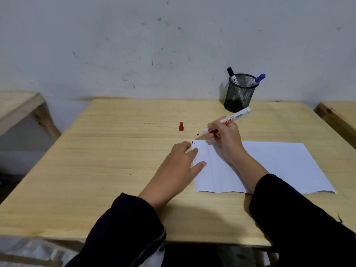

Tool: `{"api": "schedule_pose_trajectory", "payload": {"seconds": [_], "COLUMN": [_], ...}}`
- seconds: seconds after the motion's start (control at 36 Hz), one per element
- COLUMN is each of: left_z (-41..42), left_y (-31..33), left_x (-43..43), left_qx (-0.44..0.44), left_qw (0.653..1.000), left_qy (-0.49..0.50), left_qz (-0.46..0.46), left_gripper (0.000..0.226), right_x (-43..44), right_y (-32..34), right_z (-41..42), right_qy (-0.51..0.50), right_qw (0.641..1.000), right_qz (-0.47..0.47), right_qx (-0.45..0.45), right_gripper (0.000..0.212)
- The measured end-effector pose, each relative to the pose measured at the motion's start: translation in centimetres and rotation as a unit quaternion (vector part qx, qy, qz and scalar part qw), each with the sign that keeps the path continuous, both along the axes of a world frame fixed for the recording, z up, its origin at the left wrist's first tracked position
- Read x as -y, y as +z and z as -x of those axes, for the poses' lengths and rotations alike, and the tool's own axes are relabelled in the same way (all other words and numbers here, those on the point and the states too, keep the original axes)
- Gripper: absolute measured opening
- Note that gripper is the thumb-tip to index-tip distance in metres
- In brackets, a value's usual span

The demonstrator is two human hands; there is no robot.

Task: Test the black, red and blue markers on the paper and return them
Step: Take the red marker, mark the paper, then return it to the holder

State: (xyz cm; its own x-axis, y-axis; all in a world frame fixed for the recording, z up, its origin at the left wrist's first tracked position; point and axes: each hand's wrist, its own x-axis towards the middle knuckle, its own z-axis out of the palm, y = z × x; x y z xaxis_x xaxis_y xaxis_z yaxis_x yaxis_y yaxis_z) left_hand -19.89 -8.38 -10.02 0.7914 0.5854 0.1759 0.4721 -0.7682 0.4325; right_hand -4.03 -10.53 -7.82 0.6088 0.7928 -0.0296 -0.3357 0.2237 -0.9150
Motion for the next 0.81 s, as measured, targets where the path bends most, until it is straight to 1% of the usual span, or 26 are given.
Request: {"api": "schedule_pose_trajectory", "payload": {"seconds": [0.14, 0.19, 0.25, 0.33, 0.39, 0.44, 0.53, 0.56, 0.61, 0.67, 0.72, 0.75, 0.81], "left_z": [-1.0, -1.4, -1.7, -2.2, -2.6, -3.1, -4.0, -4.3, -4.6, -4.8, -5.1, -5.3, -6.1], "left_y": [0.0, 0.0, 0.2, 0.7, 1.3, 1.9, 2.3, 2.3, 2.3, 2.4, 3.0, 3.6, 4.9], "left_x": [-0.1, -0.3, -0.6, -1.8, -3.1, -4.6, -6.6, -7.1, -7.4, -7.3, -6.5, -5.8, -4.5], "left_qx": [-0.005, -0.011, -0.008, 0.043, 0.096, 0.117, 0.076, 0.06, 0.051, 0.085, 0.157, 0.211, 0.316], "left_qw": [1.0, 1.0, 0.999, 0.997, 0.993, 0.991, 0.992, 0.993, 0.991, 0.986, 0.97, 0.953, 0.902], "left_qy": [0.005, 0.008, 0.002, -0.003, 0.026, 0.06, 0.093, 0.099, 0.113, 0.136, 0.152, 0.153, 0.139], "left_qz": [0.009, 0.017, 0.032, 0.071, 0.057, 0.028, 0.032, 0.038, 0.041, 0.052, 0.108, 0.157, 0.259], "left_gripper": [0.041, 0.035, 0.03, 0.029, 0.042, 0.046, 0.045, 0.041, 0.024, 0.017, 0.016, 0.015, 0.012], "right_x": [0.1, 0.3, 0.5, 0.9, 1.2, 1.6, 2.1, 2.3, 2.6, 3.1, 3.6, 3.9, 4.5], "right_y": [0.1, 0.7, 1.5, 3.0, 3.9, 4.8, 5.8, 6.0, 6.4, 6.7, 7.0, 7.2, 7.4], "right_z": [-1.0, -1.3, -1.5, -2.1, -2.6, -3.1, -3.4, -3.5, -3.8, -4.0, -4.0, -4.1, -4.1], "right_qy": [-0.02, -0.034, -0.042, -0.045, -0.043, -0.041, -0.038, -0.038, -0.04, -0.044, -0.051, -0.054, -0.058], "right_qw": [1.0, 0.999, 0.999, 0.998, 0.998, 0.997, 0.996, 0.996, 0.996, 0.996, 0.995, 0.995, 0.994], "right_qz": [0.012, 0.014, -0.005, -0.023, -0.034, -0.048, -0.062, -0.064, -0.065, -0.069, -0.075, -0.079, -0.089], "right_qx": [0.02, 0.025, 0.008, 0.024, 0.036, 0.039, 0.043, 0.043, 0.043, 0.044, 0.043, 0.042, 0.039], "right_gripper": [0.023, 0.022, 0.022, 0.026, 0.027, 0.027, 0.025, 0.024, 0.022, 0.022, 0.027, 0.028, 0.032]}}
